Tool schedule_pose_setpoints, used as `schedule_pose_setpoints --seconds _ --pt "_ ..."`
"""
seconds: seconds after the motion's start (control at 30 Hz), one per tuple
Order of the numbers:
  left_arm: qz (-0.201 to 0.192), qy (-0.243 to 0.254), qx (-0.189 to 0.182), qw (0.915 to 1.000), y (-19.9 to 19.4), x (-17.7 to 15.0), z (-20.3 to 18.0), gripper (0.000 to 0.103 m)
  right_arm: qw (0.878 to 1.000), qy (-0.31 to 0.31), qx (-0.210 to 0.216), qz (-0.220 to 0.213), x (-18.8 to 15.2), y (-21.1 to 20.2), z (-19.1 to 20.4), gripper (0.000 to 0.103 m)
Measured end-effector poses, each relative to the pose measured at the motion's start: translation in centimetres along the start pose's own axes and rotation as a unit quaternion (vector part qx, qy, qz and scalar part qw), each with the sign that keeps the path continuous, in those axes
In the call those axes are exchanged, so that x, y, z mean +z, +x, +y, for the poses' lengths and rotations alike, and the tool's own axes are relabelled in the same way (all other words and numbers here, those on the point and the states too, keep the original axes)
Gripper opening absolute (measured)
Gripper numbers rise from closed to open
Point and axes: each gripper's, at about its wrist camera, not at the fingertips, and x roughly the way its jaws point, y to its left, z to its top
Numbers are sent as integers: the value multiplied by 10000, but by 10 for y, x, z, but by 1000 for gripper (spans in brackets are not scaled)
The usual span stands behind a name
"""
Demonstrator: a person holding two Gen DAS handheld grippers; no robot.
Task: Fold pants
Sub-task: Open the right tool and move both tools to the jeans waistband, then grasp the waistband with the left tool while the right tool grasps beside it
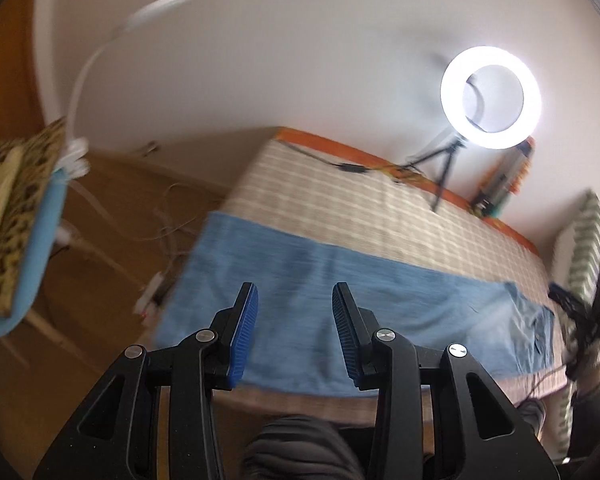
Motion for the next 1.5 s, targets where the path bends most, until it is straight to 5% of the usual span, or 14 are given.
schedule_pose_setpoints --seconds 0.07,0.13,0.27,0.4,0.8,1.13,1.37,1.5 --pt "99 -396 32 9992 6 -8 34 43 9999 -37 84 47 -1 3 11 55" --pt "191 -889 53 9958 19 -22 66 62 9996 -87 237 137 -1 13 25 55" --pt "310 -1762 -236 9836 52 -54 110 63 9982 -325 367 331 -5 32 58 55" --pt "348 -2639 -644 9618 92 -80 138 63 9946 -716 513 544 -9 50 94 55" --pt "433 -3513 -347 9346 135 -108 163 61 9695 -1803 964 1352 -39 112 177 53" --pt "177 -3289 -456 9431 141 -100 157 60 9683 -1778 1084 1381 -38 129 198 53" --pt "-109 -3131 -85 9496 145 -95 143 60 9721 -1613 995 1384 -35 131 191 53" --pt "-141 -2725 443 9610 150 -87 130 19 9734 -1530 984 1389 -29 135 193 53"
